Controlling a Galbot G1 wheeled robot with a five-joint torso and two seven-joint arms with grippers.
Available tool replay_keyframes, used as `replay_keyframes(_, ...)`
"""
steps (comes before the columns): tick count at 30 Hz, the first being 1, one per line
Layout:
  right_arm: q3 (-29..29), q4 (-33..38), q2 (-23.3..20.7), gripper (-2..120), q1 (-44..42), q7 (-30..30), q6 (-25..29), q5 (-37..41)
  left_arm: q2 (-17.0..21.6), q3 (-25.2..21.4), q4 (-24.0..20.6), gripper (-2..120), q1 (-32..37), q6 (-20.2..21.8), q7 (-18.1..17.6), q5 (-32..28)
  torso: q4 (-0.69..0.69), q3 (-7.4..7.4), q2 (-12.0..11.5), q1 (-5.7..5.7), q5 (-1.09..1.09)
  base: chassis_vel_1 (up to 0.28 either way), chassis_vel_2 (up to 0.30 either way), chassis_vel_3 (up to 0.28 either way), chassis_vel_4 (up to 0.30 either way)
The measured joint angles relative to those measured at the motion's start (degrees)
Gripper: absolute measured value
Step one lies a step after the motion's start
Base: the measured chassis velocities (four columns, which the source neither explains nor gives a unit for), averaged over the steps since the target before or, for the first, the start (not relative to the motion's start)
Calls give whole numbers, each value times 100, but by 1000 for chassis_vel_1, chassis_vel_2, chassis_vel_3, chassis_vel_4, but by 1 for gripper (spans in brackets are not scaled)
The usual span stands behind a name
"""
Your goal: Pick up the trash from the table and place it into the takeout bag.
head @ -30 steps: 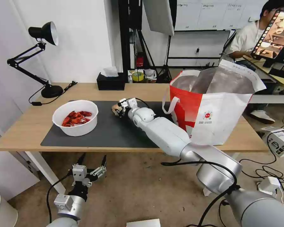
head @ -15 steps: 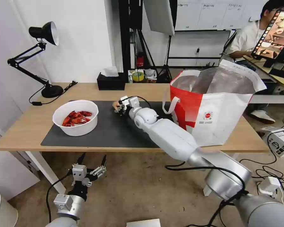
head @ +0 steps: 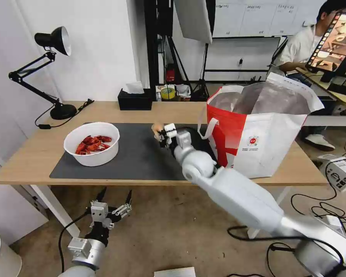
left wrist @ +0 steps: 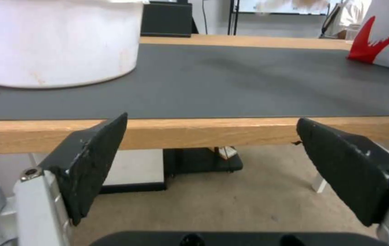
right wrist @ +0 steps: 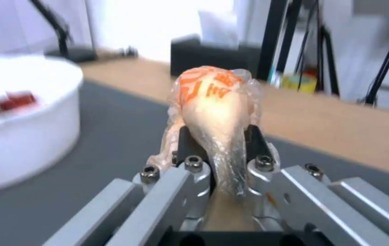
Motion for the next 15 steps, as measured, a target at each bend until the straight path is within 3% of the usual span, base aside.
replay_keyframes(5, 539, 550, -126, 5, -498, -30, 531, -535, -44, 9, -48, 100, 87, 4, -3, 45, 1, 0, 0, 0, 0, 0, 0, 0, 0)
replay_keyframes(15, 1506, 1716, -780, 5, -926, -142, 910, -582, -58, 18, -181, 100, 205, 18, -9, 104, 0, 0, 0, 0, 0, 0, 0, 0, 0)
